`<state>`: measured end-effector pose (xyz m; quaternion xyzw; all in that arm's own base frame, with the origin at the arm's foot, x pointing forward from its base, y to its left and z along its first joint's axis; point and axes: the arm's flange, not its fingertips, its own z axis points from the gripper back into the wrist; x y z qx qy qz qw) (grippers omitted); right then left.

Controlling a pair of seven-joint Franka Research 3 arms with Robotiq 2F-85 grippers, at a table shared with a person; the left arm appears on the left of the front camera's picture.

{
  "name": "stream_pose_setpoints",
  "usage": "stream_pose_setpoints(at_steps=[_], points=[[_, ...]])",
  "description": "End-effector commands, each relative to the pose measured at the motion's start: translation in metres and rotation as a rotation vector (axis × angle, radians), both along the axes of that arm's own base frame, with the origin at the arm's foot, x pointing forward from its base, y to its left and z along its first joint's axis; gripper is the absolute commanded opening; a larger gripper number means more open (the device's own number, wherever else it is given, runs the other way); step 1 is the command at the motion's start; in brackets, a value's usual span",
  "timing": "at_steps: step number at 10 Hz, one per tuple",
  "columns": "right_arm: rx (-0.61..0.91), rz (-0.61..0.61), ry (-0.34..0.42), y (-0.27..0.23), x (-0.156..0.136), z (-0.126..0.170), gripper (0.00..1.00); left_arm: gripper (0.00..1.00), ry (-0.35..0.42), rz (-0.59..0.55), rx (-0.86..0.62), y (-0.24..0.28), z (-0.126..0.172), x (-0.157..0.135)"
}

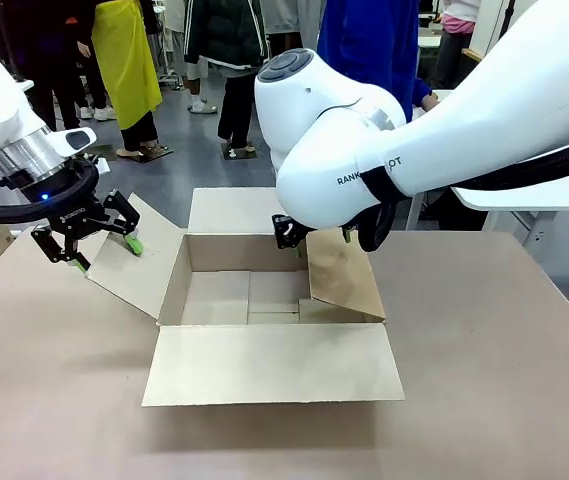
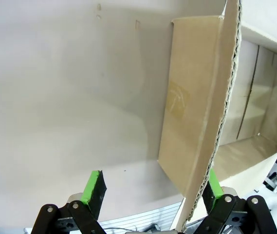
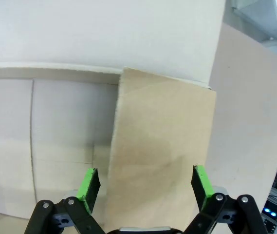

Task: Pack the gift set into the box.
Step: Place both hands on the side flaps of the Package Box and spread them outward.

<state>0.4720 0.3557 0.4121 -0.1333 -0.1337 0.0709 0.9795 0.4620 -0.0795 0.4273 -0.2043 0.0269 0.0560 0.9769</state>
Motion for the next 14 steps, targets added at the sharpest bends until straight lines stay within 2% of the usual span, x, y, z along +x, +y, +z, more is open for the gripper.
stream_pose_setpoints(at_steps=[1,6,8,10,11,12,14], points=[[-0.074,-0.054,-0.030,0.003,0.001,0.000,1.00,1.00,-0.001,0.003,0.022,0.001,0.001,-0.001],[-0.037,-0.142,-0.073,-0.050,-0.011,0.047,1.00,1.00,-0.001,0.003,0.022,0.001,0.001,-0.001],[0.023,-0.164,-0.045,-0.086,-0.017,0.059,1.00,1.00,-0.001,0.003,0.022,0.001,0.001,-0.001],[0.128,-0.216,-0.063,-0.129,-0.026,0.069,1.00,1.00,-0.001,0.003,0.022,0.001,0.001,-0.001],[0.209,-0.213,-0.039,-0.152,-0.030,0.069,1.00,1.00,-0.001,0.003,0.022,0.001,0.001,-0.001],[0.279,-0.218,0.019,-0.175,-0.031,0.061,1.00,1.00,-0.001,0.003,0.022,0.001,0.001,-0.001],[0.435,-0.243,0.032,-0.219,-0.031,0.042,1.00,1.00,-0.001,0.003,0.022,0.001,0.001,-0.001]])
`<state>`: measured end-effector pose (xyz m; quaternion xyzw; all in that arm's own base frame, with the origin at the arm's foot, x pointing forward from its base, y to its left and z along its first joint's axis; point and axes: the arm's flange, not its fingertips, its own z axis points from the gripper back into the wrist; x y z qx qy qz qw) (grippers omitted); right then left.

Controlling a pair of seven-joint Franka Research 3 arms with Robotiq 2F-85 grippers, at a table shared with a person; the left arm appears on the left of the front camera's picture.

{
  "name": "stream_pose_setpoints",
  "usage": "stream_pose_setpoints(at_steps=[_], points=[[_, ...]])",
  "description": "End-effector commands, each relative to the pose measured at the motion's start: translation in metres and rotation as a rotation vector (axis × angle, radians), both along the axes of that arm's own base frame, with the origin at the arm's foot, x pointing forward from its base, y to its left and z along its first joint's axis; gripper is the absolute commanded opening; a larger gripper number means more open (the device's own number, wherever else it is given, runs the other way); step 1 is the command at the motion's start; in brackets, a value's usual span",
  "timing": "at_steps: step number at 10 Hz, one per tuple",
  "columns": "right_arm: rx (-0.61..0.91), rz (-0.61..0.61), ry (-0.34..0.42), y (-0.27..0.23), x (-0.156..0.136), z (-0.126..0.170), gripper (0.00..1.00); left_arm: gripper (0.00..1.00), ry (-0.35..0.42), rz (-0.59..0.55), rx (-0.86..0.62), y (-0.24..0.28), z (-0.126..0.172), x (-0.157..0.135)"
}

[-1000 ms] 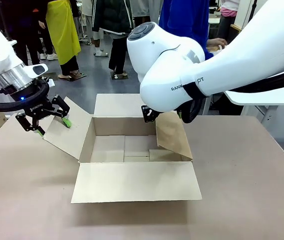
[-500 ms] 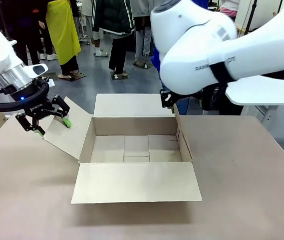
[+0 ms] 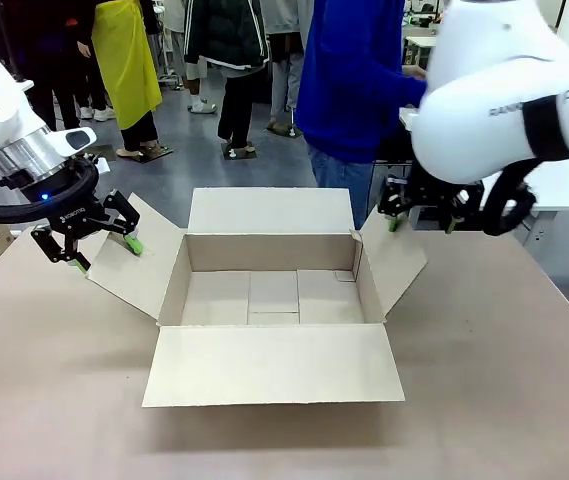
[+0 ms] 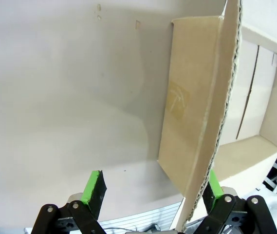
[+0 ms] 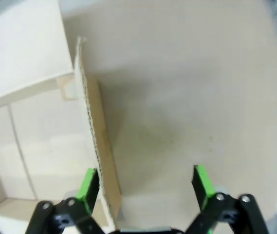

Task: Pack the gift set into the box.
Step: Place both hands on the side flaps of the Package Box and spread them outward.

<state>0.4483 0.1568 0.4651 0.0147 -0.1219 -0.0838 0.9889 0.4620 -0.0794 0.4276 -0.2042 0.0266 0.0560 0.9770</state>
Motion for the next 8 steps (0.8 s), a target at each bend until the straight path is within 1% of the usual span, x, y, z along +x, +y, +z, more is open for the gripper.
stream_pose_setpoints(at_steps=[1,2,3,4,8], points=[[0.220,0.056,-0.010,-0.041,-0.006,-0.022,1.00,1.00,-0.001,0.003,0.022,0.001,0.001,-0.001],[0.281,0.063,0.027,-0.057,-0.001,-0.038,1.00,1.00,-0.001,0.003,0.022,0.001,0.001,-0.001],[0.342,0.085,0.039,-0.063,0.003,-0.051,1.00,1.00,-0.001,0.003,0.022,0.001,0.001,-0.001],[0.178,0.007,0.002,-0.044,0.000,-0.025,1.00,1.00,-0.001,0.003,0.022,0.001,0.001,-0.001],[0.178,0.007,0.002,-0.044,0.000,-0.025,1.00,1.00,-0.001,0.003,0.022,0.001,0.001,-0.001]])
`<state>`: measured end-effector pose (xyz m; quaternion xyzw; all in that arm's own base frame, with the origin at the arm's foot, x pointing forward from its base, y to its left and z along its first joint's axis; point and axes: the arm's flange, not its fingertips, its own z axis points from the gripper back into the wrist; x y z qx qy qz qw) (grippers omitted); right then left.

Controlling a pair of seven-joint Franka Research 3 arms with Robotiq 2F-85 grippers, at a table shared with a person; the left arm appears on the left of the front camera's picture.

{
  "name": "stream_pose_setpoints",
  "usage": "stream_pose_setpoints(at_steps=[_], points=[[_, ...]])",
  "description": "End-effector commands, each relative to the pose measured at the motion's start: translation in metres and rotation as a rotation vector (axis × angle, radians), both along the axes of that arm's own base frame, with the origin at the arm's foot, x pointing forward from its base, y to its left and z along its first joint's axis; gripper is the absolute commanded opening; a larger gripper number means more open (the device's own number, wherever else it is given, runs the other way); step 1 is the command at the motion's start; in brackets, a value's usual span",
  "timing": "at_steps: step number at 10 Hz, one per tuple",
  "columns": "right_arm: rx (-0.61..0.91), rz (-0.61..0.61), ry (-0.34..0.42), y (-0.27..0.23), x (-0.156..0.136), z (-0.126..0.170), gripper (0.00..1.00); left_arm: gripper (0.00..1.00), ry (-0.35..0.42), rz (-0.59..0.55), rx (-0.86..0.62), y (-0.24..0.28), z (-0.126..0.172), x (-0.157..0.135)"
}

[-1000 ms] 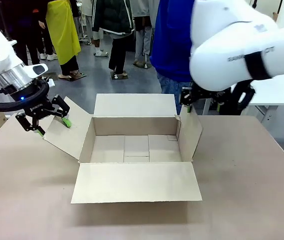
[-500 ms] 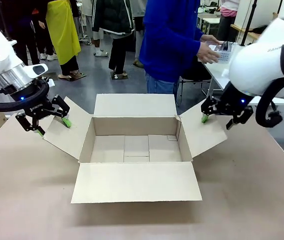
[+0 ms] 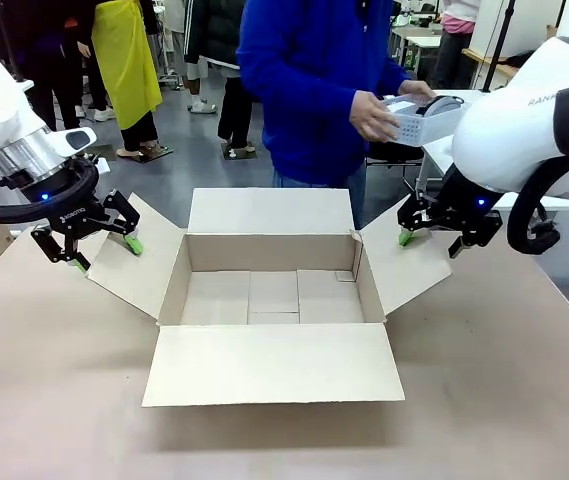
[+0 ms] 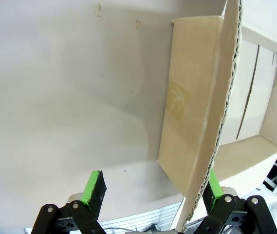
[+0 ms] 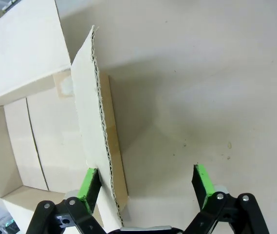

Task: Pack the gift set into the box.
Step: Place both hands on the side flaps of the Package Box and spread them outward, then lift both hands away from the flaps of the Package Box.

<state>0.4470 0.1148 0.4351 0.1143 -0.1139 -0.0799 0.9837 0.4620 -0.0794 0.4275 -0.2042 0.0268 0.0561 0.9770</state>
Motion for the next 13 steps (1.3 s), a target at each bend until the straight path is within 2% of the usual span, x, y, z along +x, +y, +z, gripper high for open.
stream_pose_setpoints(at_steps=[1,13], points=[[-0.020,-0.024,0.006,-0.0022,0.0012,0.0045,1.00,1.00,-0.001,0.003,0.022,0.0007,0.0011,-0.0010],[-0.020,-0.024,0.006,-0.0022,0.0012,0.0045,1.00,1.00,-0.001,0.003,0.022,0.0007,0.0011,-0.0010]])
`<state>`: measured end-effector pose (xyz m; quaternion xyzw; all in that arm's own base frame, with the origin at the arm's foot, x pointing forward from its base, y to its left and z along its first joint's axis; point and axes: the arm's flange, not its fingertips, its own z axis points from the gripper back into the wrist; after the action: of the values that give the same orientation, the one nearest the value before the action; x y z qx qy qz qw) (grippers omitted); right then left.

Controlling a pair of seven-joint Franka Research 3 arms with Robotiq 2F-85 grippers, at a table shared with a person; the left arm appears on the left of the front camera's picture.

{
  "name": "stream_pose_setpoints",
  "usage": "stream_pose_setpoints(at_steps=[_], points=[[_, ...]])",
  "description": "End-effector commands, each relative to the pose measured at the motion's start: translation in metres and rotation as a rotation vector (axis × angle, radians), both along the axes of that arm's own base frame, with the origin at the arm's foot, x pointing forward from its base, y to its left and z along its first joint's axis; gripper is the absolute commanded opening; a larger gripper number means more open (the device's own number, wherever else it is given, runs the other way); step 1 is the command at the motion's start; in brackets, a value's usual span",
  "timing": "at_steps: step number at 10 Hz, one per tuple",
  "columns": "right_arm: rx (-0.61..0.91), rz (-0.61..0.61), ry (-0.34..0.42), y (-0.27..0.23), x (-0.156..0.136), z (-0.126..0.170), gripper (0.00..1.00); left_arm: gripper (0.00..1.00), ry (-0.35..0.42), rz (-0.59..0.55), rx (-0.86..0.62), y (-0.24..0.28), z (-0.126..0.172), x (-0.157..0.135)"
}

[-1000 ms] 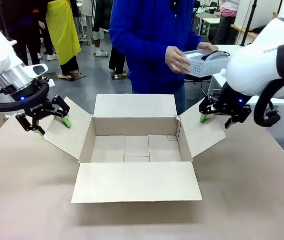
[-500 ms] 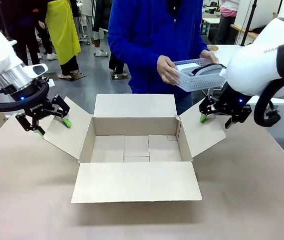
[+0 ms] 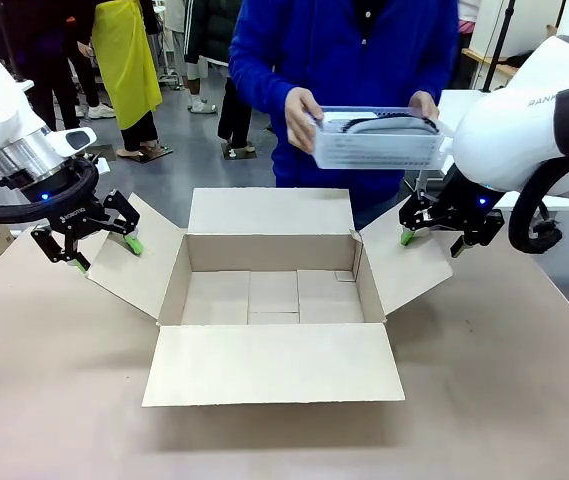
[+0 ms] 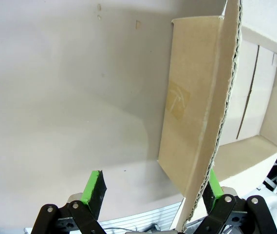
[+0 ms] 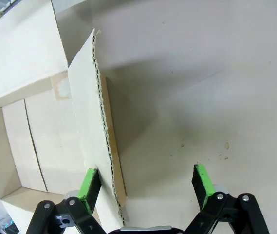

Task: Pack the gift set into the box.
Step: Lift both hands away from the flaps of the Package Box.

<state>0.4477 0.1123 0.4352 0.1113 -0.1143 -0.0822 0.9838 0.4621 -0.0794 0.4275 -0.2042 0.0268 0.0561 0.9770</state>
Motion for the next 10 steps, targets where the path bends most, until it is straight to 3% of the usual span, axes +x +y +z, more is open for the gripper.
stream_pose_setpoints(at_steps=[1,10], points=[[-0.015,-0.019,0.006,0.0003,0.0006,0.0044,1.00,1.00,-0.001,0.003,0.021,0.0007,0.0011,-0.0010],[-0.015,-0.019,0.006,0.0003,0.0006,0.0044,1.00,1.00,-0.001,0.003,0.021,0.0007,0.0011,-0.0010]])
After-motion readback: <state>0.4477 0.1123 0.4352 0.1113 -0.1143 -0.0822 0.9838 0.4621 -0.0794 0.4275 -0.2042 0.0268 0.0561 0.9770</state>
